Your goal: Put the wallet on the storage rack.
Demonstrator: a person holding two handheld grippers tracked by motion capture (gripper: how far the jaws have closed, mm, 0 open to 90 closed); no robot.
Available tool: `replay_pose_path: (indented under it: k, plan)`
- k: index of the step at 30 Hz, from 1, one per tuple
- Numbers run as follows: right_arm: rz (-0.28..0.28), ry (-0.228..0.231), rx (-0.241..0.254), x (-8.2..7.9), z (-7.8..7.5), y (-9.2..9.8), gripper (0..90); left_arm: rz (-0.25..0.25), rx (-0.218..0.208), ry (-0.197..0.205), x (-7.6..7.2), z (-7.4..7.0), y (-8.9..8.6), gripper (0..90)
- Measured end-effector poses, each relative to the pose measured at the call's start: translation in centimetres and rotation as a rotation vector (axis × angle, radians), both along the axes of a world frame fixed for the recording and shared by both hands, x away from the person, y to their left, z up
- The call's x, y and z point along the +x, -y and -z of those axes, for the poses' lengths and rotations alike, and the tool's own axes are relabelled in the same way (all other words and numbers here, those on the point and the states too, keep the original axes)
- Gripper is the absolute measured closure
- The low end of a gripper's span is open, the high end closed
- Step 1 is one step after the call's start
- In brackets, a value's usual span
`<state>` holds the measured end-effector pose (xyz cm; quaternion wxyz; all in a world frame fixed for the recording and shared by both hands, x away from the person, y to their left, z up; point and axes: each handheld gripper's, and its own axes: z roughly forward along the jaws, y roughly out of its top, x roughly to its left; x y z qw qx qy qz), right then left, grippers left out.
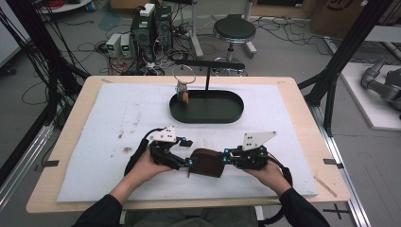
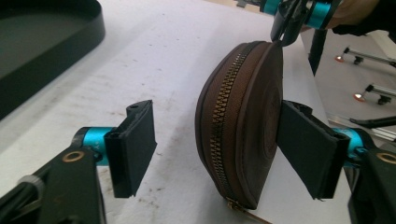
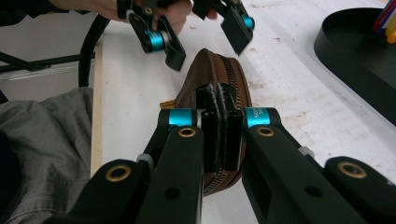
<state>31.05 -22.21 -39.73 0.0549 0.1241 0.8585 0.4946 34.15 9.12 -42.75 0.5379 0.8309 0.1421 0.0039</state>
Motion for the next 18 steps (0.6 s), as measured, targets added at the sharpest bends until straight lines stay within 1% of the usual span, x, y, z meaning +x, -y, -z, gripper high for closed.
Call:
replay_pose_path:
  k: [1, 4, 6, 9, 11, 12, 13, 16, 18]
  plan:
    - [-0.002, 0.001, -0.001, 0.01, 0.0, 0.0, 90.0, 0.011, -0.004, -0.014, 0.06, 0.15, 0.11, 32.6]
    - [-0.003, -0.003, 0.001, 0.03, 0.01, -0.01, 89.9, 0.022, 0.01, -0.025, 0.18, 0.35, 0.25, 34.6]
    - [-0.006, -0.001, 0.003, 0.1, 0.03, -0.01, 89.8, 0.023, 0.021, -0.033, 0.16, 0.47, 0.42, 38.0]
    - [-0.012, -0.003, 0.003, 0.11, 0.03, 0.0, 89.8, 0.041, 0.034, -0.041, 0.12, 0.69, 0.74, 42.0]
    - [-0.012, -0.006, 0.003, 0.07, 0.02, 0.0, 89.5, 0.06, 0.043, -0.041, 0.01, 0.82, 0.96, 46.0]
    - [-0.013, -0.005, 0.003, 0.08, 0.02, -0.01, 89.4, 0.065, 0.045, -0.036, -0.05, 0.83, 1.01, 49.5]
    - [-0.015, -0.008, 0.003, 0.09, 0.02, 0.0, 89.2, 0.063, 0.047, -0.03, -0.12, 0.8, 1.02, 50.3]
    - [-0.021, -0.01, 0.006, 0.09, 0.01, 0.02, 87.6, 0.067, 0.03, -0.04, -0.08, 0.82, 0.82, 54.2]
    - [-0.031, -0.004, 0.012, 0.14, 0.02, -0.01, 82.3, 0.069, 0.023, -0.046, -0.02, 0.82, 0.69, 56.5]
